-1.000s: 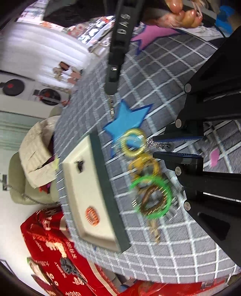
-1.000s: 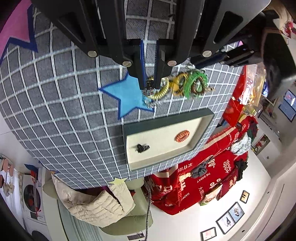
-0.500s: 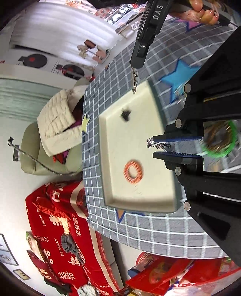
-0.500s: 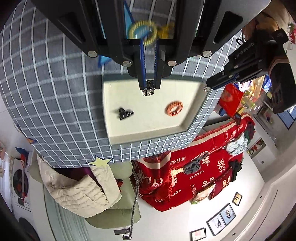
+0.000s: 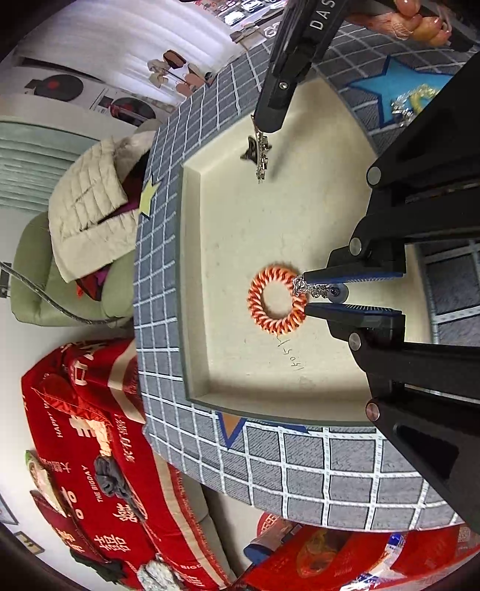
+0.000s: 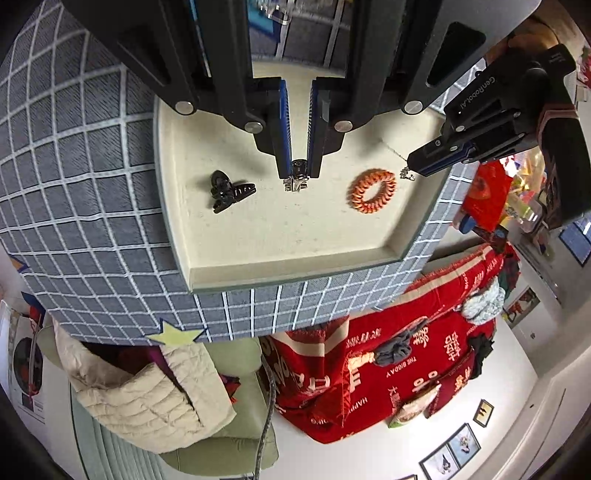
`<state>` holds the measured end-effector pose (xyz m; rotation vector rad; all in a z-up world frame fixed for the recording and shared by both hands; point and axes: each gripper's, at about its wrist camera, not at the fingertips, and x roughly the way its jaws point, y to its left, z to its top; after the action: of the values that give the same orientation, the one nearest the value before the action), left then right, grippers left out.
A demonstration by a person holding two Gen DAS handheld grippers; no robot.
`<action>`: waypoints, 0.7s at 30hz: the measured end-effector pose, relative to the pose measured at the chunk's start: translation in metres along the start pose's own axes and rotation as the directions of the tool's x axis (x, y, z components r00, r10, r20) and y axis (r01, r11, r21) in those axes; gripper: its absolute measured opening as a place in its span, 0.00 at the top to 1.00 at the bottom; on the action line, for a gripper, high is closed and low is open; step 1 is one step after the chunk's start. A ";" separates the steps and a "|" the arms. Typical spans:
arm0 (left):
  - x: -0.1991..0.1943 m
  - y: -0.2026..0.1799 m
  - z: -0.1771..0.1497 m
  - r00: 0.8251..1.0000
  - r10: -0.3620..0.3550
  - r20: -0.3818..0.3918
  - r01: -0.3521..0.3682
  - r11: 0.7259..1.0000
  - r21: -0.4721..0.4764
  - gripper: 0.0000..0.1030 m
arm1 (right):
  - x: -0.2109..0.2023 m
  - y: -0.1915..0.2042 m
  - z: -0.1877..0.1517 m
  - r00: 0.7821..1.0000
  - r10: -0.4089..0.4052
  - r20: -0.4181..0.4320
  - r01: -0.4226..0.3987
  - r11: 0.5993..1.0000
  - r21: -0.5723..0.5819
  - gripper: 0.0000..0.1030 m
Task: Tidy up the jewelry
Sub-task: 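Carry the pin and pendant into the tray and open both tools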
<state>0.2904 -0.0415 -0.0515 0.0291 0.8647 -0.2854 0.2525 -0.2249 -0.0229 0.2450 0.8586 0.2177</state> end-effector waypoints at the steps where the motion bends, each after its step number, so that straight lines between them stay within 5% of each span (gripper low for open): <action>1: 0.003 0.001 0.001 1.000 0.006 -0.003 -0.006 1.000 -0.004 0.70 | 0.005 0.000 0.000 1.000 -0.002 -0.005 0.002 1.000 0.000 0.91; 18: 0.022 -0.006 -0.004 0.994 0.096 -0.043 -0.094 0.995 0.045 0.70 | 0.043 -0.009 -0.014 0.989 -0.082 -0.121 0.081 0.997 -0.012 0.90; 20: 0.021 -0.005 -0.004 0.994 0.103 -0.045 -0.101 0.994 0.042 0.70 | 0.044 -0.008 -0.012 0.988 -0.079 -0.133 0.077 0.997 -0.018 0.83; 21: 0.020 -0.005 -0.004 0.993 0.111 -0.046 -0.109 0.993 0.040 0.70 | 0.043 -0.008 -0.011 0.988 -0.078 -0.135 0.076 0.997 -0.020 0.68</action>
<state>0.2981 -0.0507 -0.0691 0.1186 0.9027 -0.1985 0.2719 -0.2187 -0.0634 0.1840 0.9997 0.1697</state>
